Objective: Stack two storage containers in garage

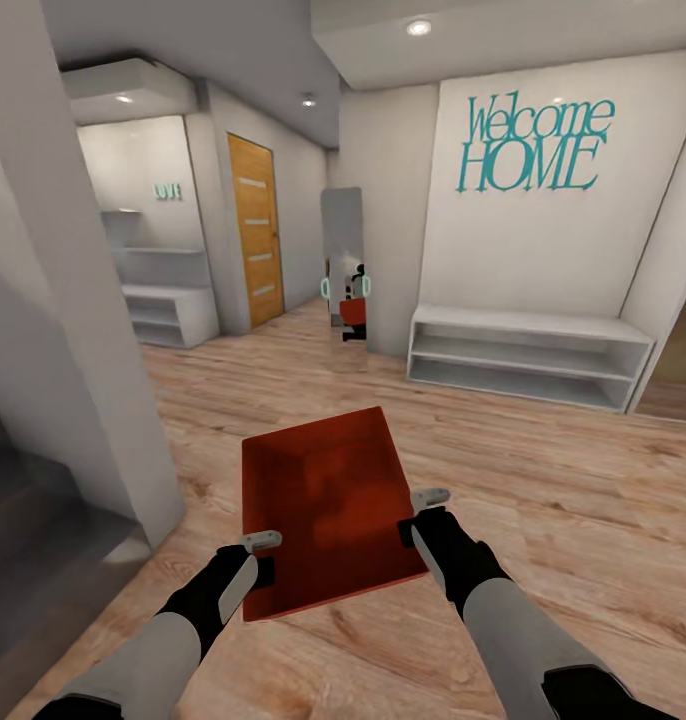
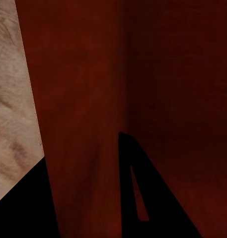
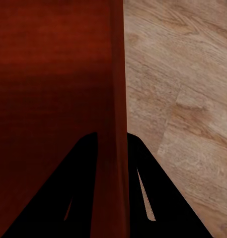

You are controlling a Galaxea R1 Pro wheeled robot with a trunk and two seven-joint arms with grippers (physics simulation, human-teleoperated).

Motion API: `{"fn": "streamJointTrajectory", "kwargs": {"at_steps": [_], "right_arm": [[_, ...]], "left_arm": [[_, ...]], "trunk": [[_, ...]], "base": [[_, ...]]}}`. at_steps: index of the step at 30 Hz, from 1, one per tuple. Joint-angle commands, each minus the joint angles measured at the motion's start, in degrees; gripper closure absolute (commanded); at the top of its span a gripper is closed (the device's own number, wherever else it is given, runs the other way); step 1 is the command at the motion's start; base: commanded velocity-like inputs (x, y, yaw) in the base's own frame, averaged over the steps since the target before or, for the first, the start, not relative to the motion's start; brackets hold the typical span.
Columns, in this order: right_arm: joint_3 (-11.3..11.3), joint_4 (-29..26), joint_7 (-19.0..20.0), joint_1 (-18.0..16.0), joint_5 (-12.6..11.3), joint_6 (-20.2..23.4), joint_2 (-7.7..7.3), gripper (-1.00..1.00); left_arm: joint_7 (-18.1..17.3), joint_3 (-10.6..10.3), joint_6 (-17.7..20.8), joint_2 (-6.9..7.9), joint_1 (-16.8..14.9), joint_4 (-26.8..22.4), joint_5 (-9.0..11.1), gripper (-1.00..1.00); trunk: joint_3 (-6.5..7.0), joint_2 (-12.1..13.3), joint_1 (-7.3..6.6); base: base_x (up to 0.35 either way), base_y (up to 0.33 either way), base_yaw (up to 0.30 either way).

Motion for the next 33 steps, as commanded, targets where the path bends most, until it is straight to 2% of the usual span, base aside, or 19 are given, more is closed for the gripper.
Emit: {"fn": "streamJointTrajectory", "kwargs": {"at_steps": [1, 33], "right_arm": [[-0.24, -0.13, 1.10, -0.07, -5.24, -0.29, -0.05, 1.00], [-0.24, -0.13, 1.19, -0.07, -5.33, -0.31, -0.05, 1.00]], "left_arm": [[-0.01, 0.46, -0.01, 0.29, 0.03, 0.01, 0.44, 1.00], [-0.01, 0.46, -0.01, 0.29, 0.03, 0.00, 0.44, 1.00]], "trunk": [[0.00, 0.00, 0.00], [0.00, 0.00, 0.00]], "base": [[0.336, 0.000, 0.001], [0.336, 0.000, 0.000]]}}
